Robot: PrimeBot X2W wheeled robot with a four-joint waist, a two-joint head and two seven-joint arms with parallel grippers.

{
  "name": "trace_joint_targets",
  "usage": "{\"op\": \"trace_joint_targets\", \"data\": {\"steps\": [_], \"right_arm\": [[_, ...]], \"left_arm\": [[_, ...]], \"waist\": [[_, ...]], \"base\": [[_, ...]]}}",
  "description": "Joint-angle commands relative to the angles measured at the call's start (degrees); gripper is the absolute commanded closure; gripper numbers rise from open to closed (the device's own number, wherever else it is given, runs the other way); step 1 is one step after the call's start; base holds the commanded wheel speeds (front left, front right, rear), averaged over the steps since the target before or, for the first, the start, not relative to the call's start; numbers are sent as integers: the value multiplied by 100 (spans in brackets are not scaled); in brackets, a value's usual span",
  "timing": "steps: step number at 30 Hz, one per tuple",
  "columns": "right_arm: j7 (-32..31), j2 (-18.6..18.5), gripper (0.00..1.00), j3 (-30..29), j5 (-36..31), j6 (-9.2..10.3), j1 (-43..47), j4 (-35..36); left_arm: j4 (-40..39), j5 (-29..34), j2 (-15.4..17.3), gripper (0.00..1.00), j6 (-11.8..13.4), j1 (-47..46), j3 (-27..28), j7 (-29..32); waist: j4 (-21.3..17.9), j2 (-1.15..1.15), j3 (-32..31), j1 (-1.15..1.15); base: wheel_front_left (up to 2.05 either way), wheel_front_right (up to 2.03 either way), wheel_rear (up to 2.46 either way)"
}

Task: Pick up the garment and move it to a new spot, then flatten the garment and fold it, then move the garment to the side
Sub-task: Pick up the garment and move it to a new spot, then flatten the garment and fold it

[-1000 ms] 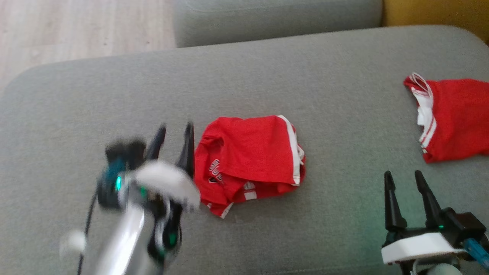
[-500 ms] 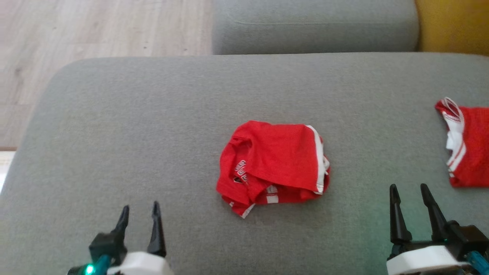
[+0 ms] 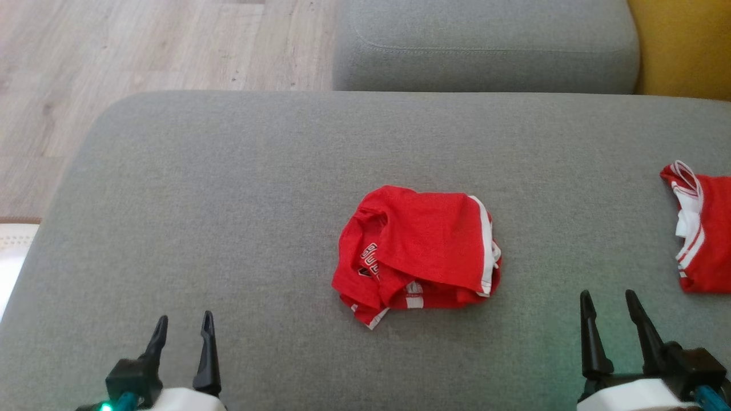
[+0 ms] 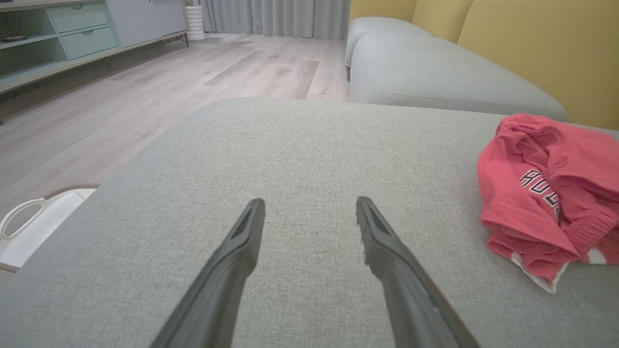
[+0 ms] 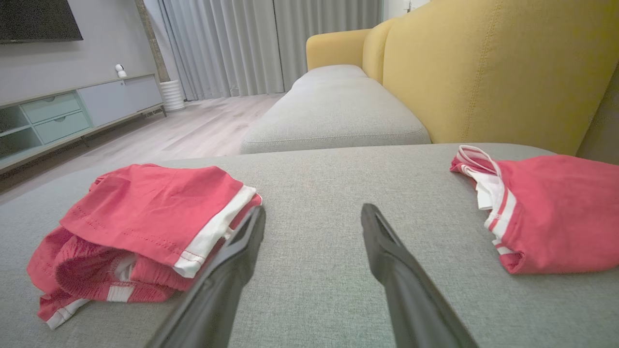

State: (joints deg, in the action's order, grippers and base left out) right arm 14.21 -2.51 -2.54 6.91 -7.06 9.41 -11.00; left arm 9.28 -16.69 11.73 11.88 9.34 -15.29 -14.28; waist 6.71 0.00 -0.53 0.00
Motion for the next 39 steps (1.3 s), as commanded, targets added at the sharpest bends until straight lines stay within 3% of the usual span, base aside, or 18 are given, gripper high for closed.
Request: {"op": "trace_joint_targets", "data": {"steps": [1, 10, 24, 29, 33, 39], "right_arm": [[79, -37, 0, 136, -26, -43, -116, 141], [79, -37, 0, 177, -22, -43, -143, 89], [79, -37, 0, 219, -54, -43, -200, 82], [79, -37, 0, 232, -71, -43, -283, 117], [79, -37, 0, 271, -77, -43, -370, 142], [79, -37, 0, 333, -79, -43, -497, 130]], "left_arm": [[-183, 101, -61, 0, -64, -96, 296, -71], [-116, 457, -412, 0, -459, -56, 738, -71], [-148, 719, -726, 0, -793, -130, 905, -72], [-86, 615, -844, 0, -1037, -323, 402, -72], [227, 56, -879, 0, -1184, -695, -217, -70], [731, -1251, -883, 0, -900, -1423, -1194, 94]], "waist": [[-28, 0, 3, 0], [-107, 0, 38, 0], [-204, 0, 103, 0], [-282, 0, 240, 0], [-365, 0, 390, 0], [-559, 0, 601, 0]], "base": [[0, 0, 0], [0, 0, 0], [0, 0, 0], [0, 0, 0], [0, 0, 0], [0, 0, 0]]}}
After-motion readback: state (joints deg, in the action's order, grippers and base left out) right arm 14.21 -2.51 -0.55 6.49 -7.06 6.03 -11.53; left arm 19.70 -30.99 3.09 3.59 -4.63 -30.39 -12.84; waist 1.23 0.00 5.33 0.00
